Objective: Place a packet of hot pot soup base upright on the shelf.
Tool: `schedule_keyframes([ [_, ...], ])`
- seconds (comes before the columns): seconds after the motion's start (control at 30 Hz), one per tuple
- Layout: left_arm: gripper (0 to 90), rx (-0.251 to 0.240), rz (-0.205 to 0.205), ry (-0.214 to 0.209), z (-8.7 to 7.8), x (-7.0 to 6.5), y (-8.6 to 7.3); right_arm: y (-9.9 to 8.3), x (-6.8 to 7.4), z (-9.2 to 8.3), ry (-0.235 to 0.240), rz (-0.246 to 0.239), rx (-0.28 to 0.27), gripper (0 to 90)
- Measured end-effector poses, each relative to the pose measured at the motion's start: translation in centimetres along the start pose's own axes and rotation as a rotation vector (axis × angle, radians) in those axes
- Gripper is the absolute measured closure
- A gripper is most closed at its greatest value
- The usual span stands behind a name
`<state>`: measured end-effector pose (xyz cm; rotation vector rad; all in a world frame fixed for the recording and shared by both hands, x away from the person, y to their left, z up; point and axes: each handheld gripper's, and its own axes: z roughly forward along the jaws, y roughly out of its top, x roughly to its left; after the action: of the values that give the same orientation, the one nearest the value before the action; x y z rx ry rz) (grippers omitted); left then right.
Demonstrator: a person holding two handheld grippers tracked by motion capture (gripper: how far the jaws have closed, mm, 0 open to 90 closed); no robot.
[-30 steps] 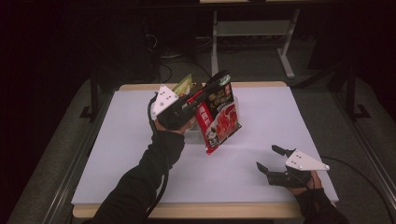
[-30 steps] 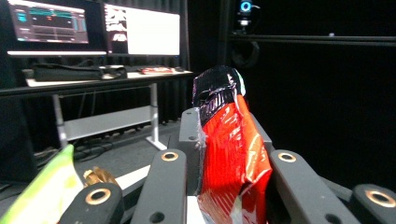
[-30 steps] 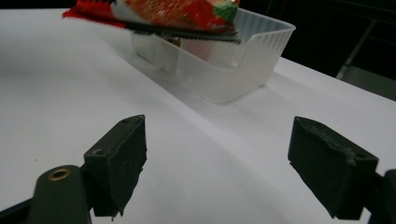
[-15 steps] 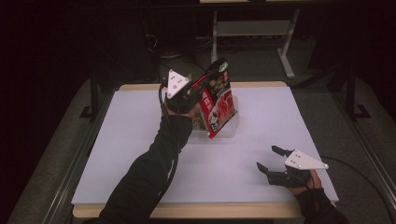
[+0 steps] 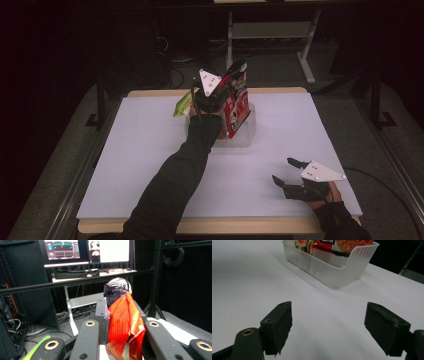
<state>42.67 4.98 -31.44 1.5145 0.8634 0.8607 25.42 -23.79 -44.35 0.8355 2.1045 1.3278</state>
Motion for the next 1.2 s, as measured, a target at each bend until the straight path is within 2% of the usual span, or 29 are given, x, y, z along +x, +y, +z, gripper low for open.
schedule_keyframes([
  [0.13,73.7,-0.014,-0.038,-0.005,0.4,0.0,-1.2,-0.2,0.0,0.1,0.004,0.001,0.005,21.5],
  [0.23,73.4,-0.006,-0.035,-0.015,0.5,-0.3,-1.9,-0.2,0.0,0.1,0.003,-0.001,0.005,21.5],
  [0.33,73.1,-0.009,-0.006,-0.024,0.4,-0.6,-2.5,-0.1,0.0,0.0,0.002,-0.002,0.002,21.5],
  [0.43,72.2,-0.016,-0.013,-0.044,0.1,-0.4,-2.6,-0.1,0.0,0.0,0.001,-0.005,0.003,21.5],
  [0.67,72.0,-0.021,0.016,-0.055,-0.3,0.0,-3.0,0.0,0.0,-0.1,-0.004,-0.007,0.000,21.5],
  [0.77,71.9,-0.017,0.024,-0.079,-0.5,0.3,-3.6,0.0,0.0,0.0,-0.001,-0.005,0.001,21.5],
  [0.8,71.8,-0.015,0.039,-0.087,-0.6,0.3,-3.8,0.0,0.1,0.0,0.000,-0.007,0.004,21.5],
  [0.87,71.9,-0.007,0.102,-0.102,-0.7,-0.2,-4.4,0.0,0.1,0.1,0.003,-0.013,0.007,21.5],
  [0.9,71.8,-0.002,0.111,-0.108,-0.8,-0.5,-4.7,0.0,0.1,0.1,0.002,-0.018,0.010,21.5],
  [1.03,71.2,-0.015,0.101,-0.123,-0.9,-0.9,-5.1,0.0,0.2,0.1,0.000,-0.018,0.010,21.5],
  [1.2,70.9,-0.002,0.093,-0.132,-1.0,-0.5,-5.2,0.0,0.2,0.2,-0.002,-0.019,0.015,21.5],
])
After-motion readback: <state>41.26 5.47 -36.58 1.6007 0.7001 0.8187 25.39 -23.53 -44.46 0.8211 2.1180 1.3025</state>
